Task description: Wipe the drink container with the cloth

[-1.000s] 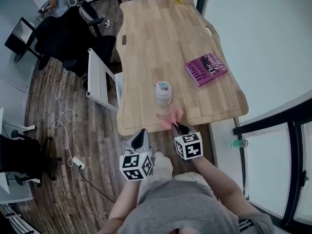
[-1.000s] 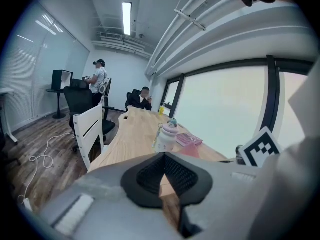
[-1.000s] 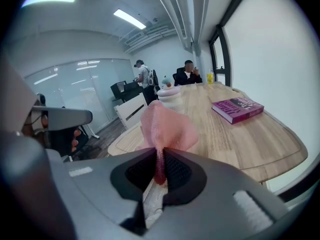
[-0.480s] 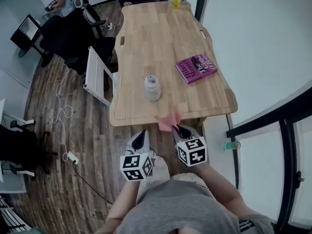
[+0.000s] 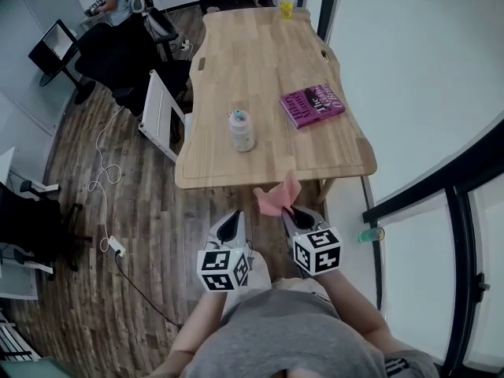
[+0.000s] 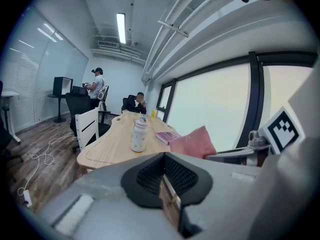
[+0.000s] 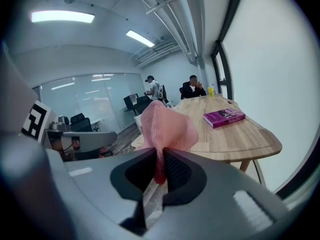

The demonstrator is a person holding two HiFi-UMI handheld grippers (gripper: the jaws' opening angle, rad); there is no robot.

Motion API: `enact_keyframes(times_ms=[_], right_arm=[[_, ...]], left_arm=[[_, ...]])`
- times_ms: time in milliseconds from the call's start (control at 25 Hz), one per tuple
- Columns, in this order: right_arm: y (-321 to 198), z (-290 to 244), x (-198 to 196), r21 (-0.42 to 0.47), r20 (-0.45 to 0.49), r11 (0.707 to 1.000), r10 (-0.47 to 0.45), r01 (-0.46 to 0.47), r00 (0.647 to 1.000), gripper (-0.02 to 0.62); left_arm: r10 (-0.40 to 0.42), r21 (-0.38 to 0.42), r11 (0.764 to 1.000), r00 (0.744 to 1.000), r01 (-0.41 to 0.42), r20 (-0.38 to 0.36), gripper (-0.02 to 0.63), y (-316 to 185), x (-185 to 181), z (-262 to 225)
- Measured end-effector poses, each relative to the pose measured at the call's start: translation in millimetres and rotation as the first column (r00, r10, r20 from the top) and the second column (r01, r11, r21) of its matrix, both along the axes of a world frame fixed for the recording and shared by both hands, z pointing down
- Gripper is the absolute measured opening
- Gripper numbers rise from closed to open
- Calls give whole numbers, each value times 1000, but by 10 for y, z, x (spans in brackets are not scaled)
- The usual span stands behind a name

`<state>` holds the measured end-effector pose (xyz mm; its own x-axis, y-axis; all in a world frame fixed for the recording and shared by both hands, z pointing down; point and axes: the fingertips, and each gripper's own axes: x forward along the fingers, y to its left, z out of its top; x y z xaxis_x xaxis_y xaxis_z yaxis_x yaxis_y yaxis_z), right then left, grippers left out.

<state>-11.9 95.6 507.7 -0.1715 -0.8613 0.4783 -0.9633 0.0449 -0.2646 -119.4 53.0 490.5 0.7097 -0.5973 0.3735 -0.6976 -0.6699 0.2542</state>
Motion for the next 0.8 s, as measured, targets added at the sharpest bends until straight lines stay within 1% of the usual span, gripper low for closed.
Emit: enact_keyframes(times_ms=[160, 400, 800], right_arm=[[206, -47, -13, 11, 14, 1000, -4, 4, 1000, 34], [443, -101, -11, 26, 5, 999, -21, 21, 1000, 34], [563, -130, -7, 45, 11, 999, -23, 23, 1000, 32]], left_arm=[[-8, -2, 1000, 1000, 8, -3, 0, 209, -15, 16], [-11, -2, 1000, 1000, 11, -3, 0, 436, -31, 27], [-5, 6, 1000, 1000, 5, -7, 0, 551, -4, 10]])
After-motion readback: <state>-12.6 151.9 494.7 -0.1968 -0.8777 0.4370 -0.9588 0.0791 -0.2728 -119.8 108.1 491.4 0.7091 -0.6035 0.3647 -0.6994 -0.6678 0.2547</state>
